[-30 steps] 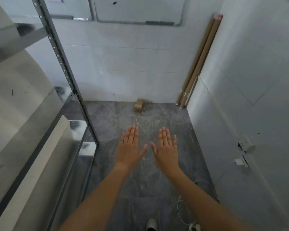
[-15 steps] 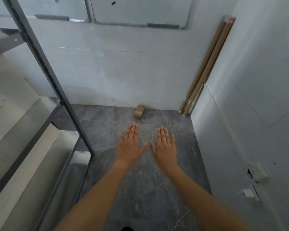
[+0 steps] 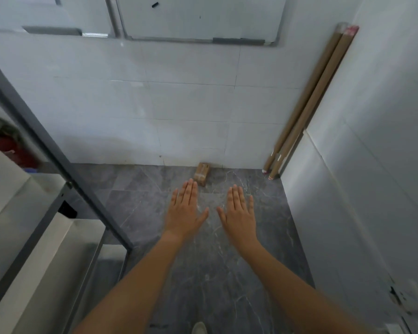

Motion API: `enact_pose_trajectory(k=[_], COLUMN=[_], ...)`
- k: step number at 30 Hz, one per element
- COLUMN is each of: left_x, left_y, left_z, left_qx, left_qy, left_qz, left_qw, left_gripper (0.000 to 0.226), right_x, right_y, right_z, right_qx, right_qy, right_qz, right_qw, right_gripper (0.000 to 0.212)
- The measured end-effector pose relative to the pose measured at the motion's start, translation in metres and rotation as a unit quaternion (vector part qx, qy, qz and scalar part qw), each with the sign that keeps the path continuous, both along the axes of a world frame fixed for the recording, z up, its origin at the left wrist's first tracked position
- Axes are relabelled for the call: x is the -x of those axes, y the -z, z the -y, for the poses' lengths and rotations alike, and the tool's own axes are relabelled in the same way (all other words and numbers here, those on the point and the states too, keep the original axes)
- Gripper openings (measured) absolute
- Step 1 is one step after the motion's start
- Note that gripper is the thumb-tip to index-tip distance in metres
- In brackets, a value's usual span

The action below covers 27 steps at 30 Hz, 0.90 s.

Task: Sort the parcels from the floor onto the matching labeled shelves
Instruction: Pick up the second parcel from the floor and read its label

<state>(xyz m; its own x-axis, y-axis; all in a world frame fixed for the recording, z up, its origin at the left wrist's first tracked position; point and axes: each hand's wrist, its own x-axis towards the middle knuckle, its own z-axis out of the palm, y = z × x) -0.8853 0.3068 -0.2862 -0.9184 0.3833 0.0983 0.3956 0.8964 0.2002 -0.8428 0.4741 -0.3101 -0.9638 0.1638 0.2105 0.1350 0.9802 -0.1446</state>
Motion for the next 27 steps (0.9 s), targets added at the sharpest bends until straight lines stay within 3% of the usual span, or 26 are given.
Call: enact_pose_trajectory(k=[5,15,21,27], left_x=[0.061,0.179,0.265,0.338], left_y=[0.002,0.023,0.027,0.024], left_z=[-0.006,-0.033,-0.055,-0.075], left_qx=[-0.013,-0.009,-0.007,-0.002], left_qy=[0.007,0.003,-0.013,-0.013], left_qz=[0.008,0.01,-0.001,0.002], left_qw=[1.0,1.0,1.0,1.0], left_gripper=[0.099,0.103,0.104,0.091], right_x=[0.056,0.177,0.259,0.337], right_y=[0.002,0.021,0.026,0.023], right_z=[-0.004,-0.032,-0.055,-0.067], right_qx=[-0.004,-0.025,-0.031,-0.014], right_qy=[0.001,-0.017,-0.028,-0.041], right_qz=[0.007,0.01,0.014,0.037], right_qw=[1.0,1.0,0.999,0.998], right_gripper=[0.089,0.088,0.074,0.084])
